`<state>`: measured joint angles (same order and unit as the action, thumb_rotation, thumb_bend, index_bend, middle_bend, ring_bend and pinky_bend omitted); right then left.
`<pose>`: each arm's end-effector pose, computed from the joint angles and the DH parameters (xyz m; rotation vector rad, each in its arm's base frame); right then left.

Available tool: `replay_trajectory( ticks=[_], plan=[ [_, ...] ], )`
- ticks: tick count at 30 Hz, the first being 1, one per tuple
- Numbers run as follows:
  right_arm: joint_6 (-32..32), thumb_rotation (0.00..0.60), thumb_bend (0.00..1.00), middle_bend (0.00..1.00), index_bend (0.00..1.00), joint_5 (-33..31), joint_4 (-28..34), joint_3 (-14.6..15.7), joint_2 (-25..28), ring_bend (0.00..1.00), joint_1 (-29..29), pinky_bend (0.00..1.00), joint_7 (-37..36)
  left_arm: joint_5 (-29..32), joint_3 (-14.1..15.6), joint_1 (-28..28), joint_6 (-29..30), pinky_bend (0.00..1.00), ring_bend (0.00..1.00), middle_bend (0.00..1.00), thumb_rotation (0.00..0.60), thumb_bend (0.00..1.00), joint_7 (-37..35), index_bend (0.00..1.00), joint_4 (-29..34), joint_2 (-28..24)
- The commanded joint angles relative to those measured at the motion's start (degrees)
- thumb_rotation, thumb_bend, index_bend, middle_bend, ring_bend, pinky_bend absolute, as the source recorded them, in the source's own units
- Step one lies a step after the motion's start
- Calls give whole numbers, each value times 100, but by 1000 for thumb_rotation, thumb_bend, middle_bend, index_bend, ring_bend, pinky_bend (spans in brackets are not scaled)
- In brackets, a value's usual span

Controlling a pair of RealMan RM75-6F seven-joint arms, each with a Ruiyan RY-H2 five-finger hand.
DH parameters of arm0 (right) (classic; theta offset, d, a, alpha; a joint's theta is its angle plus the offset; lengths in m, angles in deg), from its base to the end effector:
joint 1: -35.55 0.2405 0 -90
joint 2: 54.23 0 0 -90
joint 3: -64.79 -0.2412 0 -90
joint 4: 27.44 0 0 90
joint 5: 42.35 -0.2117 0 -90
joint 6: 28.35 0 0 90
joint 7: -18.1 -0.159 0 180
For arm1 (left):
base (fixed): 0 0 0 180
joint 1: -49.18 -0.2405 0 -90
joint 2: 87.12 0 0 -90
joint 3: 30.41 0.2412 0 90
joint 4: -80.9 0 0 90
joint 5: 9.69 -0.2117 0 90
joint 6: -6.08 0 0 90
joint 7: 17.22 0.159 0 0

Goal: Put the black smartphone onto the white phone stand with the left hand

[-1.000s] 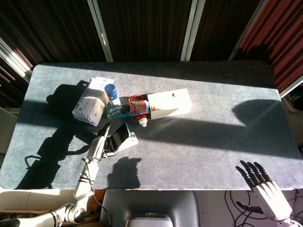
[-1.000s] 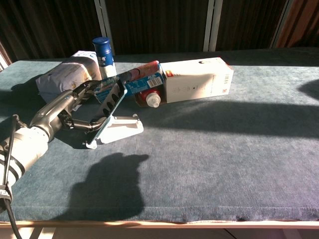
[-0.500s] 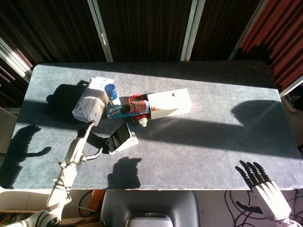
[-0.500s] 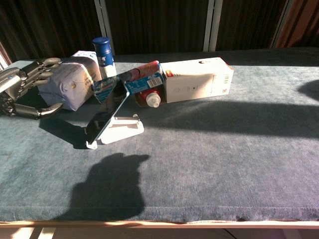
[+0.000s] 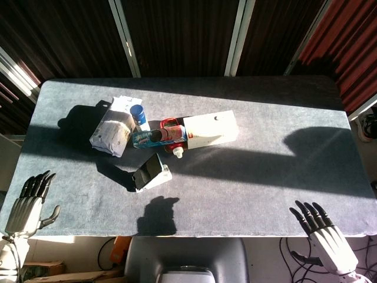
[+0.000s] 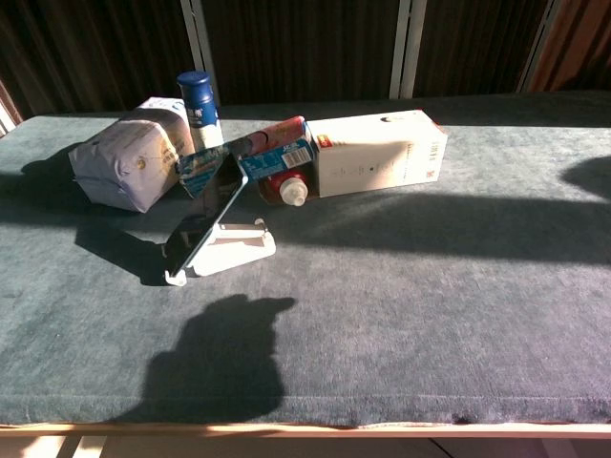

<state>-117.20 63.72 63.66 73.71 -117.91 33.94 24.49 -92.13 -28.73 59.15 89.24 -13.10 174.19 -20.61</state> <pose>-0.2805 -0.1099 0.1154 1.7349 -0.8467 0.8384 -0.2914 0.2032 0.1232 -1.4596 -0.9428 -0.8550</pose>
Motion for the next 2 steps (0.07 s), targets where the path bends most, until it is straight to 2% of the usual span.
replay_trajectory(
  ticks=[1,2],
  plan=[
    [-2,600,249,0,0,-5,-16,-3,-10,0,-6,0,22,-236,192,-368,362,0,0,0,600,373,-91,0,231,-233],
    [11,600,249,0,0,-12,-15,-5,-11,0,-1,0,28,-235,194,-360,314,0,0,0,600,372,-102,0,231,-241]
  ],
)
